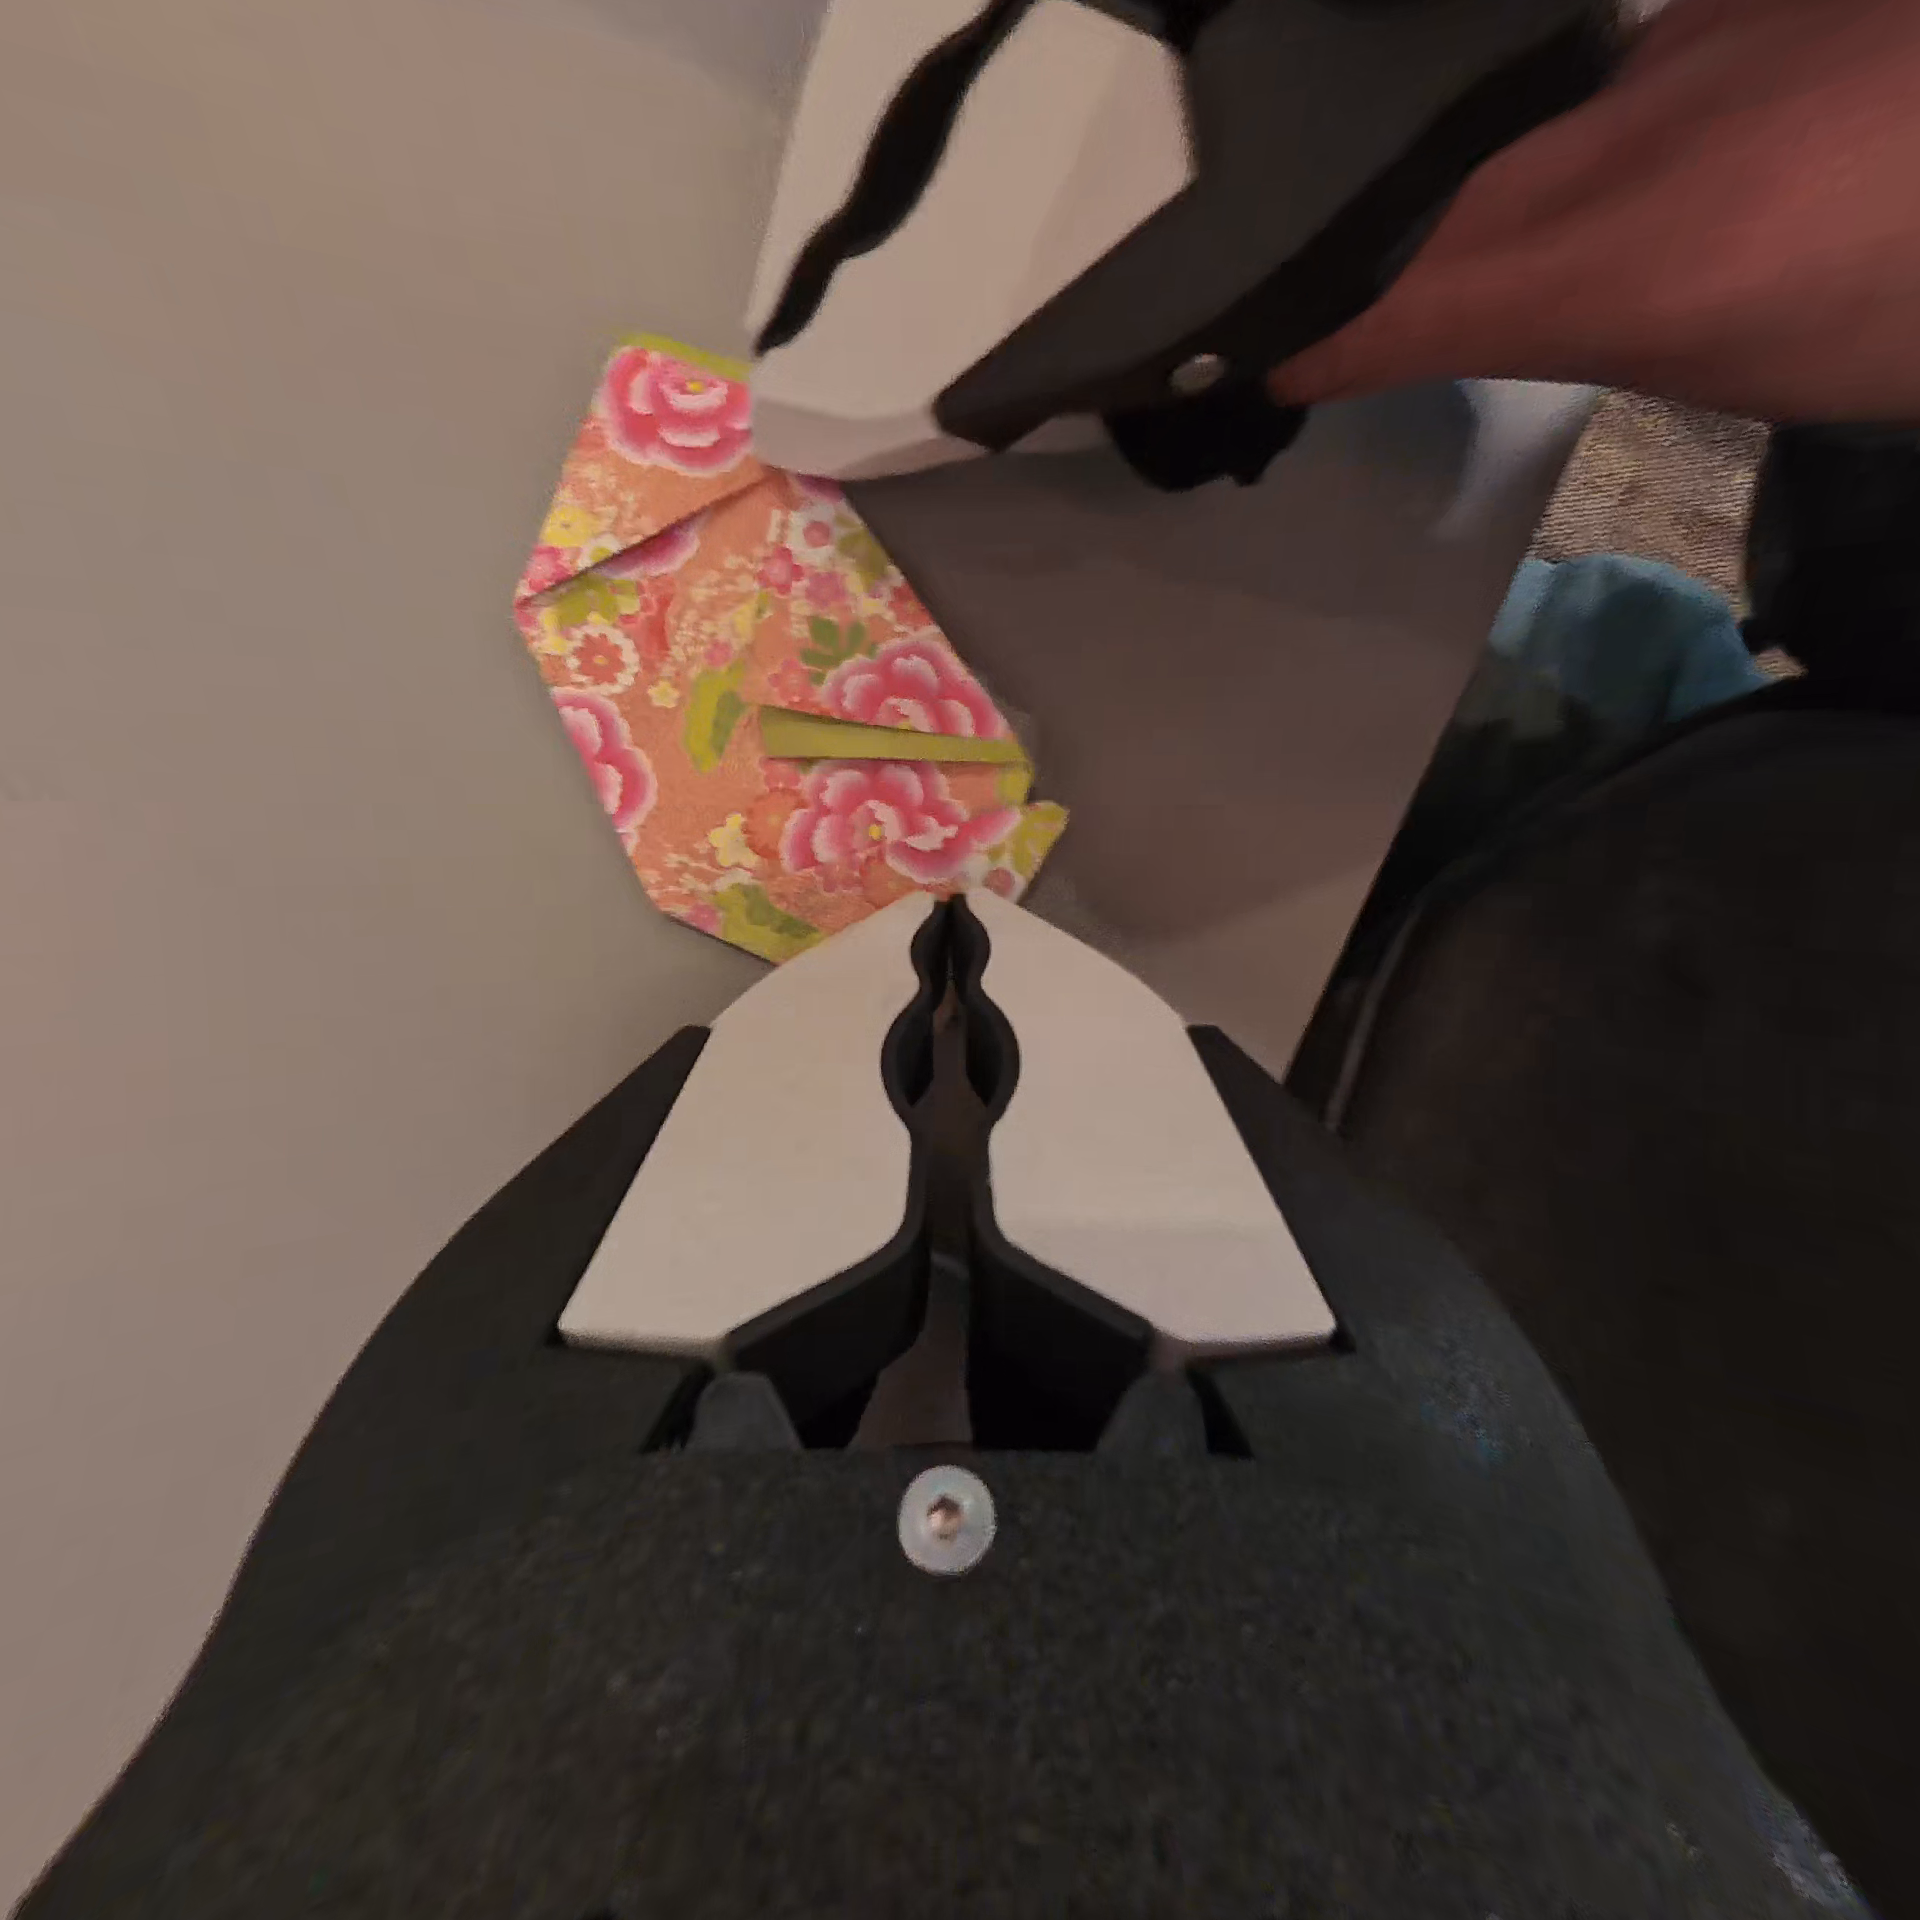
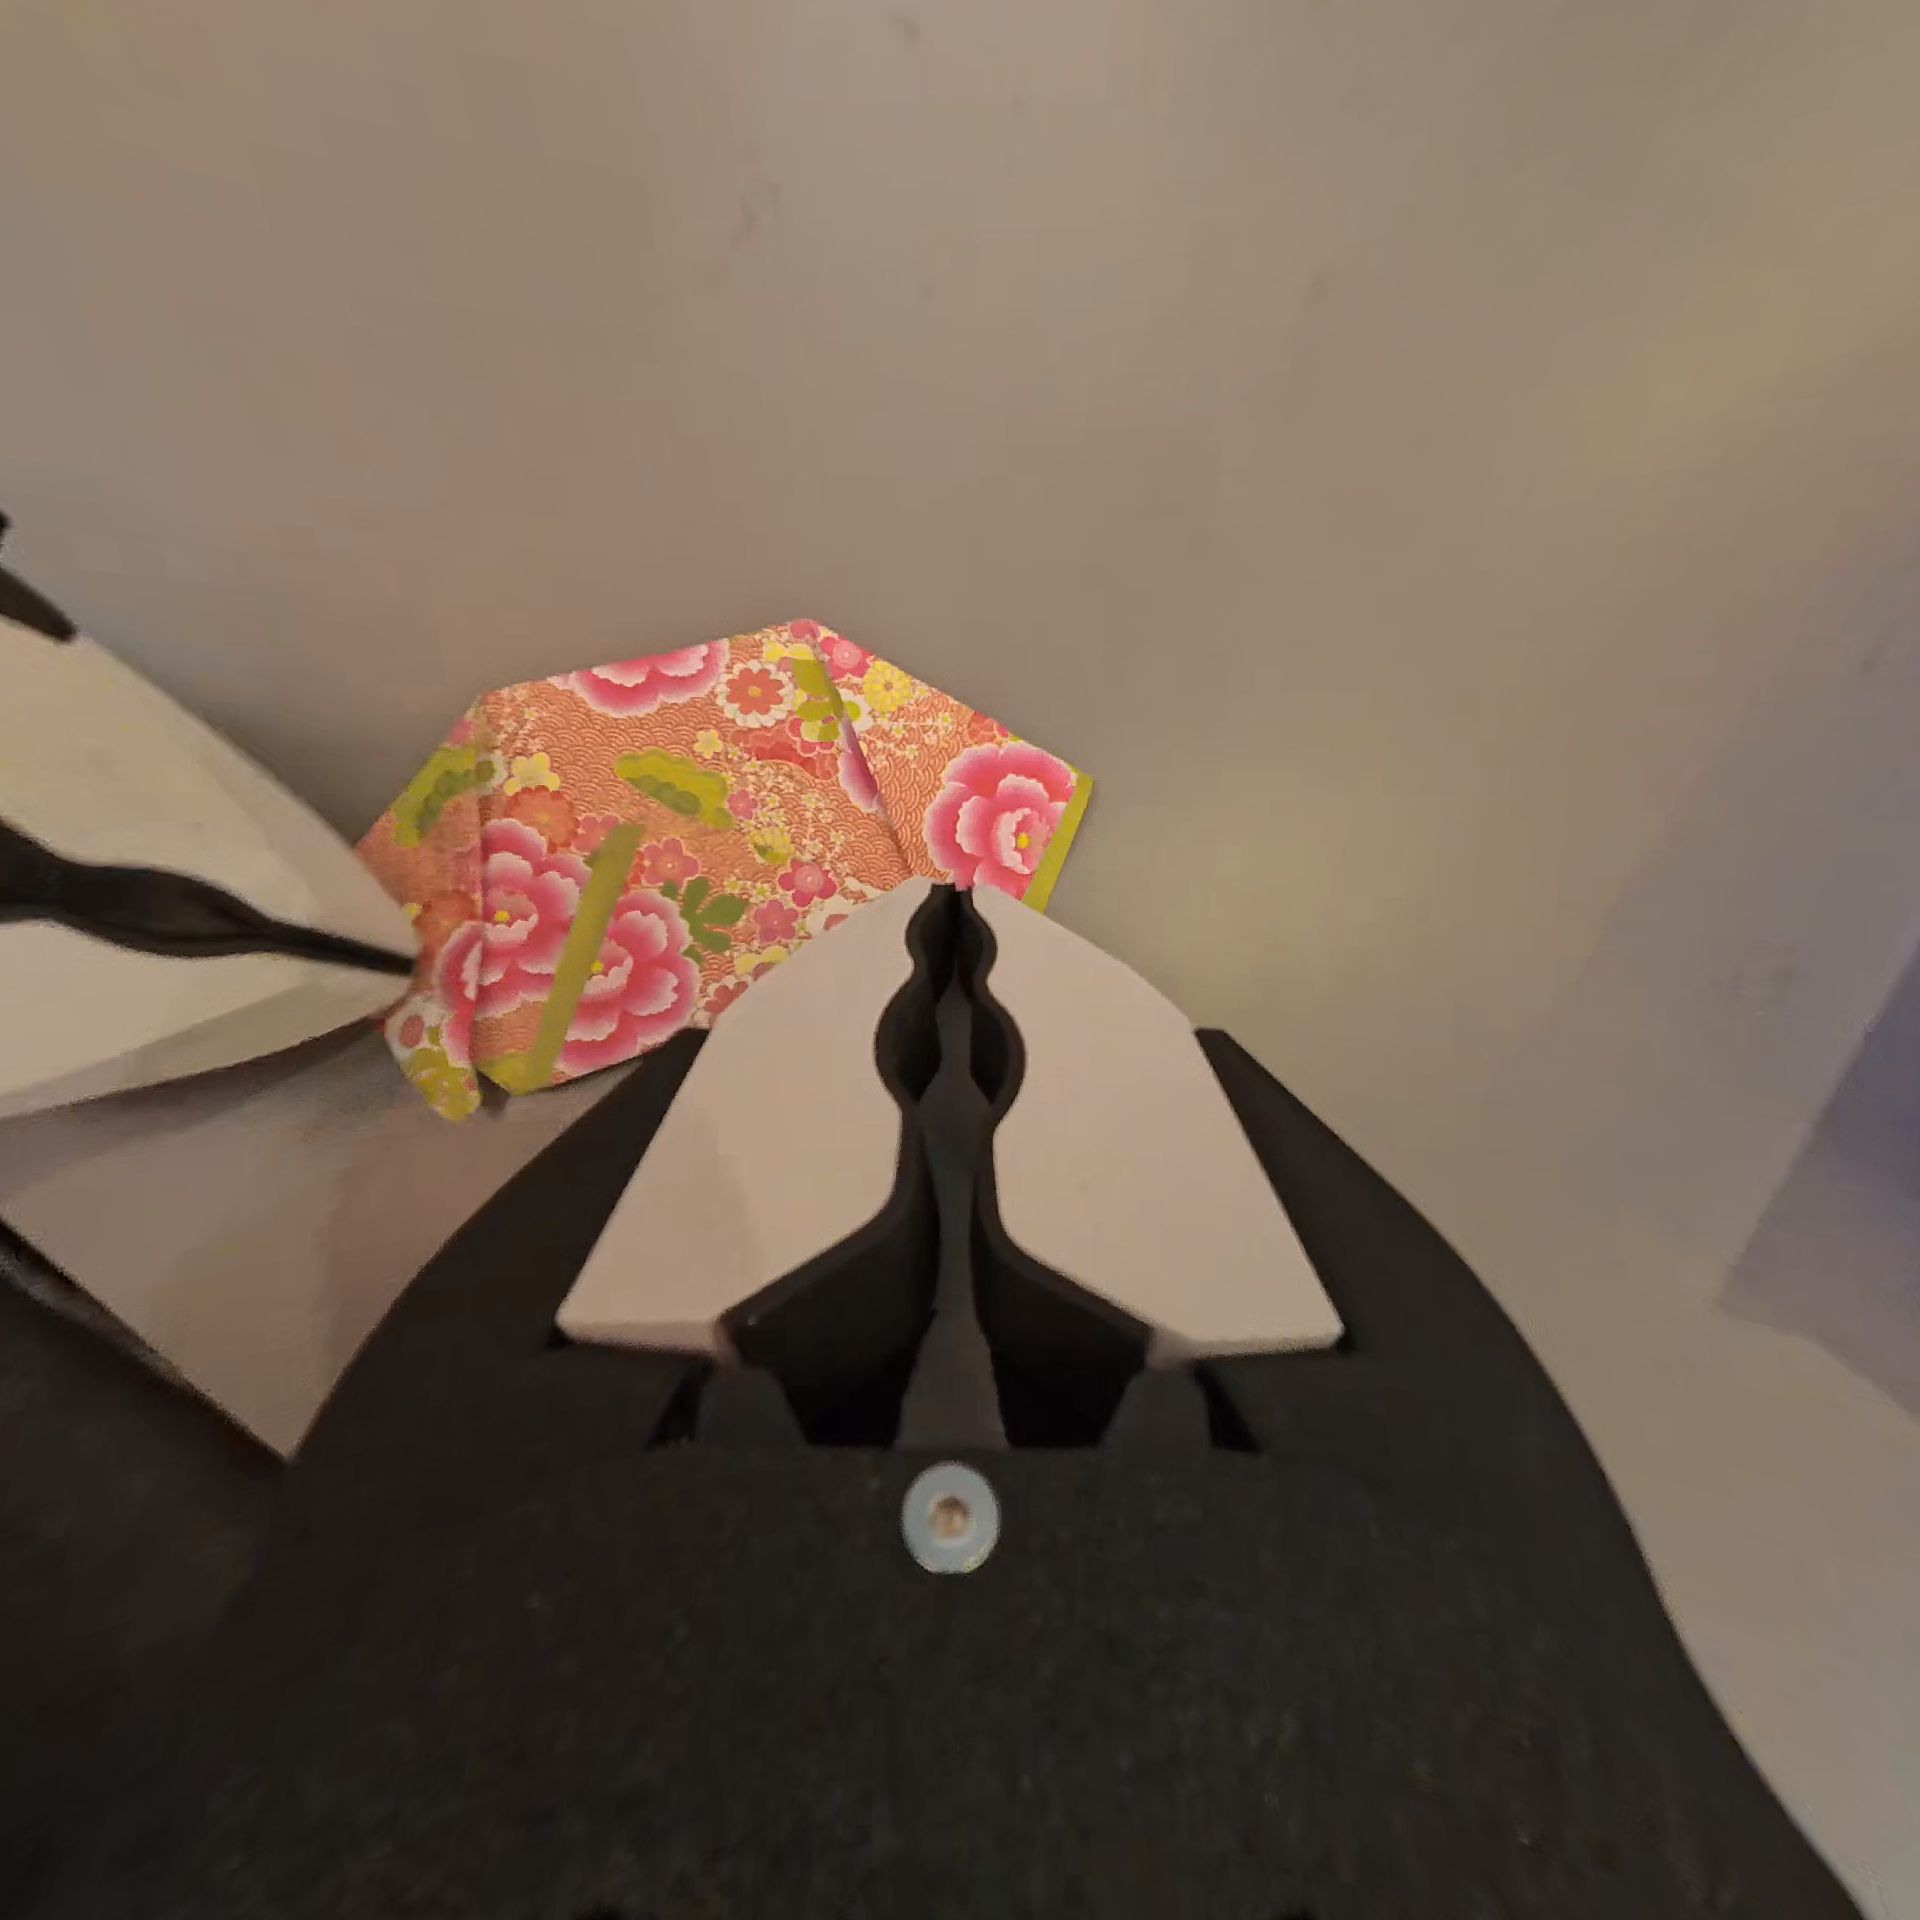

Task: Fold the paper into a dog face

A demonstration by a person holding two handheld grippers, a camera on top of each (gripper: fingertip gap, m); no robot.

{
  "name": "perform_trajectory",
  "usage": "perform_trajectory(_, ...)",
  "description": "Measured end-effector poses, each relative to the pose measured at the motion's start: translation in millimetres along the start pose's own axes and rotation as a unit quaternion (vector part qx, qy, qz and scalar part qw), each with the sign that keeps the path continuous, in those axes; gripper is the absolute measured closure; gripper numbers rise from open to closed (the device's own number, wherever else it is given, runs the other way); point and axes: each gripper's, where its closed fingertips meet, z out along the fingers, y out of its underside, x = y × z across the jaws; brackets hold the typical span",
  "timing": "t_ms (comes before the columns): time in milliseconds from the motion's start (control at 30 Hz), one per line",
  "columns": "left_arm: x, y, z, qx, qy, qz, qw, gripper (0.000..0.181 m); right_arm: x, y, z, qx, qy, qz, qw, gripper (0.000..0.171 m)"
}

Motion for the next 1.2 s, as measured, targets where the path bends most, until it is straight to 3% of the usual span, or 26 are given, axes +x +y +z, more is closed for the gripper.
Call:
perform_trajectory(233,-18.5,-2.0,1.8,-0.035,0.003,0.014,0.999,0.181,-8.8,18.4,-16.8,0.001,-0.047,0.07,0.996,0.171)
perform_trajectory(500,-38.4,5.0,-4.7,-0.074,0.026,0.063,0.995,0.181,-44.1,29.0,-28.7,-0.011,-0.122,0.068,0.99,0.171)
perform_trajectory(833,-44.8,6.7,-6.6,-0.039,-0.012,0.048,0.998,0.181,-55.0,22.2,-33.8,0.018,-0.24,0.108,0.965,0.171)
perform_trajectory(1200,-43.1,10.2,-9.4,-0.028,-0.01,0.052,0.998,0.181,-41.5,31.3,-36.5,0.01,-0.203,0.086,0.975,0.171)
